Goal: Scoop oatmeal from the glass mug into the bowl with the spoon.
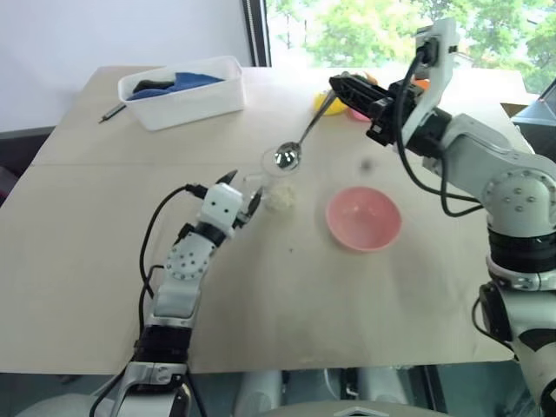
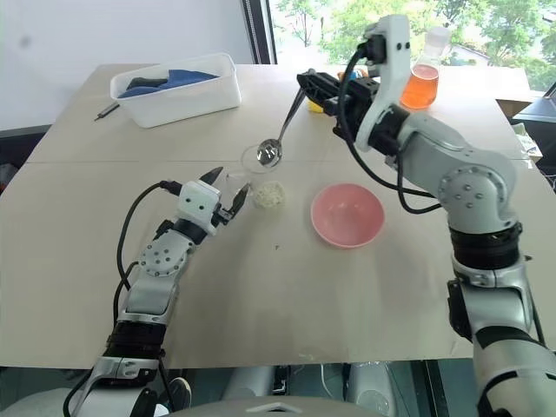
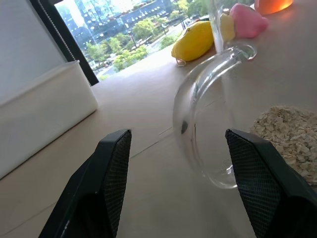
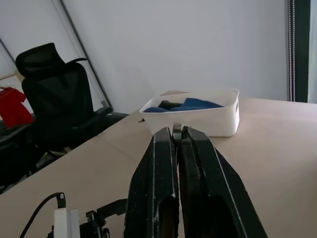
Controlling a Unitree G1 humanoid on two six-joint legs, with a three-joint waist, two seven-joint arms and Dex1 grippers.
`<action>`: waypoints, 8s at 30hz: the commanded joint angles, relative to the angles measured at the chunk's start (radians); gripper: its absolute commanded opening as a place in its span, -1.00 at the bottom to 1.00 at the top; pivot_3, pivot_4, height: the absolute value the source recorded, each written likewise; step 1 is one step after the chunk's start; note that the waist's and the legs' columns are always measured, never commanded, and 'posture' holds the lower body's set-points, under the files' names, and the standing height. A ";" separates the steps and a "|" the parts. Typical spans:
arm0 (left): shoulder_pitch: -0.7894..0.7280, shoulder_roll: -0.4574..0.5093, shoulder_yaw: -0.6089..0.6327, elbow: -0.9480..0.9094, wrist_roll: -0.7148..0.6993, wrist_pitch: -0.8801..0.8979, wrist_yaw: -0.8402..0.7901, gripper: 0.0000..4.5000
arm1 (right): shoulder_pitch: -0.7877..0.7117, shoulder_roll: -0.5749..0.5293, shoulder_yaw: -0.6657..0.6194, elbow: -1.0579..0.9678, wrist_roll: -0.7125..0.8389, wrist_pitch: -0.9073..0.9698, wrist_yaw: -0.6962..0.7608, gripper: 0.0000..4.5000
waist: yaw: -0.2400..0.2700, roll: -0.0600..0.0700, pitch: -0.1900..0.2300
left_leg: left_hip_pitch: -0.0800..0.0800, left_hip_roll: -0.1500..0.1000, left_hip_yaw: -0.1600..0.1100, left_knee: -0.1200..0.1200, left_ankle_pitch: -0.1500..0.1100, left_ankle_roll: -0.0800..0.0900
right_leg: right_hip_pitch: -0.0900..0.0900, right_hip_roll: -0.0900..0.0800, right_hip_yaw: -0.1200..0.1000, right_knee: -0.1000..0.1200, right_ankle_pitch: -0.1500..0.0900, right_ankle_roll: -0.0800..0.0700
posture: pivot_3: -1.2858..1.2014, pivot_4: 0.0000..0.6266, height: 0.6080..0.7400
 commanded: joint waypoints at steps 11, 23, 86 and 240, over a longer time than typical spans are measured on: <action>-0.037 -0.006 -0.019 -0.002 0.007 -0.011 0.001 0.40 | -0.054 0.108 0.028 -0.008 -0.186 0.043 0.127 -1.00 | -0.004 0.000 0.000 | -0.001 0.000 -0.001 0.000 0.000 0.000 | 0.000 0.000 -0.002 0.002 0.000 0.000 | 0.03 -0.52 1.00; -0.094 -0.017 -0.049 0.060 0.003 -0.024 0.003 -0.97 | -0.045 0.195 0.036 0.021 -0.306 0.079 0.142 -1.00 | -0.023 0.000 -0.001 | 0.001 0.000 -0.001 0.001 0.001 -0.002 | 0.000 0.000 -0.001 0.002 0.000 0.000 | 0.03 -0.52 1.00; -0.312 0.004 -0.053 0.207 -0.134 0.064 -0.244 -0.97 | -0.008 0.403 -0.461 -0.055 -0.149 0.293 -0.368 -1.00 | -0.029 0.000 -0.001 | 0.000 0.000 -0.002 0.001 0.002 -0.003 | 0.000 0.001 -0.001 0.003 0.000 0.000 | 0.03 -0.52 1.00; -0.286 -0.148 0.024 0.306 -0.241 0.028 -0.221 -1.00 | 0.071 0.205 -0.155 -0.053 -0.127 0.020 -0.137 0.80 | -0.031 0.000 -0.002 | -0.001 -0.001 -0.001 0.002 0.002 -0.003 | -0.001 0.001 -0.001 0.003 0.000 0.000 | 0.03 -0.52 1.00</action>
